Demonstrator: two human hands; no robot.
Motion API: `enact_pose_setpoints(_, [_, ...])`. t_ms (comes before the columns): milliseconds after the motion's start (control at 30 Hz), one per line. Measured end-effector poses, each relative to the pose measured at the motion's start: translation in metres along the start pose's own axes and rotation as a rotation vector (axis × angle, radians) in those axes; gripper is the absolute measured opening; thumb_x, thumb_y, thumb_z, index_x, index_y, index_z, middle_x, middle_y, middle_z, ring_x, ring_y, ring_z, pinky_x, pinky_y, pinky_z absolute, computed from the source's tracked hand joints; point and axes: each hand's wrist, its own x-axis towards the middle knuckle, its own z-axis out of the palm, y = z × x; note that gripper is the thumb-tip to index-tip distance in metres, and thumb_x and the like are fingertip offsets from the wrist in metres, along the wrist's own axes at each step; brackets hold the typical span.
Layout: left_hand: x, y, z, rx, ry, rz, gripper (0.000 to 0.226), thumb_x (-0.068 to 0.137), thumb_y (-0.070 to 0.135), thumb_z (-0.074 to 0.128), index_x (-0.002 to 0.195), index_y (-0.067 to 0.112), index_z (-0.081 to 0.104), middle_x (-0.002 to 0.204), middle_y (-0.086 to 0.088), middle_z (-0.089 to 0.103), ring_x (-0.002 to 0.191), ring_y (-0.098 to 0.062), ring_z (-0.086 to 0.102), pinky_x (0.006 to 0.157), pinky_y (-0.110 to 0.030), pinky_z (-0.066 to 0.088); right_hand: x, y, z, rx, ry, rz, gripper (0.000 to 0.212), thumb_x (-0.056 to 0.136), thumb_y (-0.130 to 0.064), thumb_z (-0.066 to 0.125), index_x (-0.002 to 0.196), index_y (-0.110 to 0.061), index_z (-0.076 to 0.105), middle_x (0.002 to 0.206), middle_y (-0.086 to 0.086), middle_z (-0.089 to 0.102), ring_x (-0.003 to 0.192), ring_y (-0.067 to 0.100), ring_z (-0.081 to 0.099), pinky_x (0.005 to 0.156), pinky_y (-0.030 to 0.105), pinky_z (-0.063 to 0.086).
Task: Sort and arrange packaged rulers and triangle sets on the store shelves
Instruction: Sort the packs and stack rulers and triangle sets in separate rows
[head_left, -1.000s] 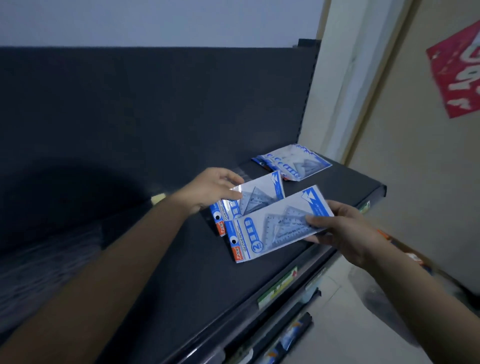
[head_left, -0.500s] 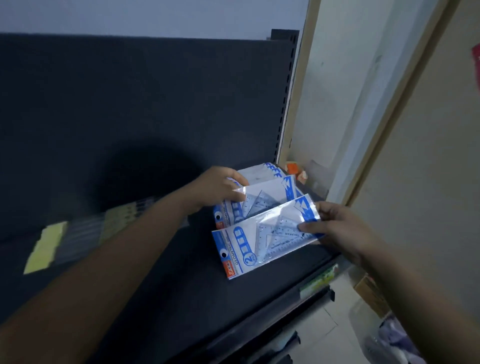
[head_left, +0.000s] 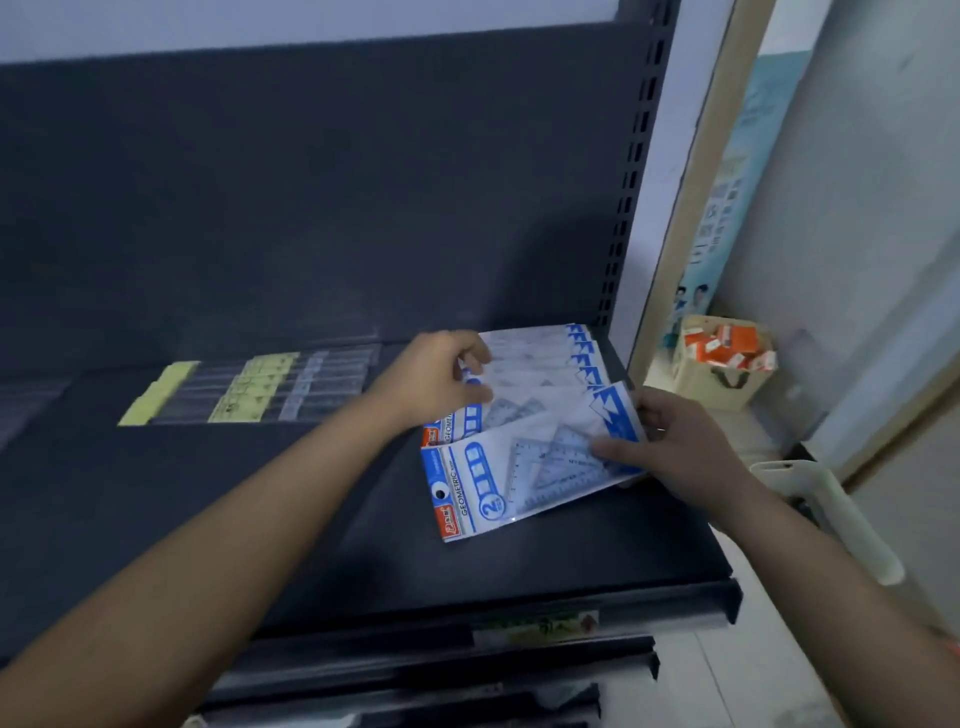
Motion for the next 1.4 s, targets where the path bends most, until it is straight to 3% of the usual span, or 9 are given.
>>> enact_pose_setpoints(133, [-0.015, 0.002, -0.009, -0.187, 0.069, -0.036, 0.018, 0.078, 0.023, 0.077, 0.088, 0.013, 0.066, 0.084, 0.004, 0.066, 0.072, -0.016, 0.056, 0.071, -0.026, 0.046, 0.004, 0.0, 0.002, 0.08, -0.02, -0.012, 0.024, 0.071, -0.013, 0.081, 0.091, -0.016, 0.067, 0.088, -0.007, 0.075, 0.077, 0.01, 0.071, 0.064, 0.019, 0.055])
enact_pose_setpoints(233, [-0.031, 0.003, -0.018, -0.432, -0.064, -0.135, 0.028, 0.074, 0.027, 0.079, 0.094, 0.009, 0.069, 0.087, -0.006, 0.069, 0.077, -0.013, 0.058, 0.075, -0.028, 0.046, 0.011, -0.008, 0.008, 0.28, -0.072, 0.058, 0.029, 0.069, -0.011, 0.078, 0.096, -0.012, 0.066, 0.093, 0.0, 0.075, 0.083, 0.019, 0.072, 0.066, 0.027, 0.058])
enact_pose_setpoints(367, [-0.055, -0.008, -0.032, -0.542, -0.195, -0.215, 0.029, 0.068, 0.028, 0.08, 0.094, 0.018, 0.071, 0.093, 0.004, 0.072, 0.086, -0.008, 0.064, 0.08, -0.019, 0.049, 0.02, -0.021, 0.027, 0.557, -0.131, 0.183, 0.032, 0.072, -0.007, 0.072, 0.103, -0.007, 0.065, 0.096, 0.006, 0.074, 0.083, 0.021, 0.072, 0.061, 0.027, 0.057])
enact_pose_setpoints(600, [-0.111, -0.07, -0.088, -0.726, -0.06, -0.36, 0.031, 0.072, -0.004, 0.075, 0.099, 0.009, 0.068, 0.081, -0.005, 0.07, 0.075, -0.015, 0.067, 0.069, -0.022, 0.053, 0.021, -0.047, 0.103, 0.518, -0.216, 0.176, 0.019, 0.081, -0.008, 0.067, 0.1, -0.008, 0.066, 0.094, 0.007, 0.074, 0.082, 0.023, 0.072, 0.06, 0.031, 0.057])
enact_pose_setpoints(733, [-0.154, -0.119, -0.126, -0.787, 0.092, -0.432, 0.031, 0.065, -0.001, 0.08, 0.09, 0.012, 0.069, 0.085, -0.008, 0.074, 0.072, -0.019, 0.069, 0.067, -0.027, 0.056, 0.014, -0.06, 0.168, 0.434, -0.201, 0.159, 0.004, 0.084, -0.009, 0.065, 0.086, -0.013, 0.065, 0.083, 0.006, 0.074, 0.071, 0.02, 0.071, 0.054, 0.031, 0.056])
enact_pose_setpoints(800, [-0.173, -0.144, -0.146, -0.791, 0.15, -0.463, 0.029, 0.068, -0.001, 0.08, 0.09, 0.014, 0.069, 0.083, -0.008, 0.074, 0.071, -0.02, 0.069, 0.069, -0.03, 0.053, 0.009, -0.069, 0.201, 0.431, -0.185, 0.159, 0.005, 0.085, -0.009, 0.064, 0.089, -0.01, 0.063, 0.082, 0.006, 0.073, 0.071, 0.02, 0.072, 0.054, 0.031, 0.056])
enact_pose_setpoints(1000, [-0.204, -0.197, -0.185, -0.796, 0.126, -0.435, 0.026, 0.075, -0.006, 0.072, 0.092, 0.012, 0.066, 0.072, 0.0, 0.072, 0.064, -0.011, 0.068, 0.054, -0.021, 0.052, -0.009, -0.085, 0.272, 0.382, -0.093, 0.114, 0.007, 0.084, -0.006, 0.066, 0.09, -0.009, 0.063, 0.084, 0.009, 0.069, 0.072, 0.019, 0.071, 0.052, 0.03, 0.055])
enact_pose_setpoints(1200, [-0.204, -0.206, -0.186, -0.795, 0.144, -0.428, 0.027, 0.073, -0.007, 0.074, 0.092, 0.01, 0.066, 0.066, -0.001, 0.071, 0.061, -0.013, 0.068, 0.052, -0.021, 0.052, -0.017, -0.09, 0.282, 0.165, 0.037, 0.079, 0.009, 0.081, -0.004, 0.07, 0.083, -0.01, 0.064, 0.084, 0.008, 0.065, 0.072, 0.02, 0.065, 0.056, 0.035, 0.055])
enact_pose_setpoints(1400, [-0.186, -0.189, -0.174, -0.774, 0.146, -0.41, 0.028, 0.072, -0.005, 0.077, 0.093, 0.007, 0.064, 0.076, -0.013, 0.069, 0.071, -0.025, 0.066, 0.06, -0.029, 0.05, -0.02, -0.091, 0.257, 0.172, 0.093, 0.088, 0.007, 0.083, -0.003, 0.068, 0.083, -0.009, 0.064, 0.077, 0.005, 0.069, 0.063, 0.015, 0.067, 0.049, 0.027, 0.053])
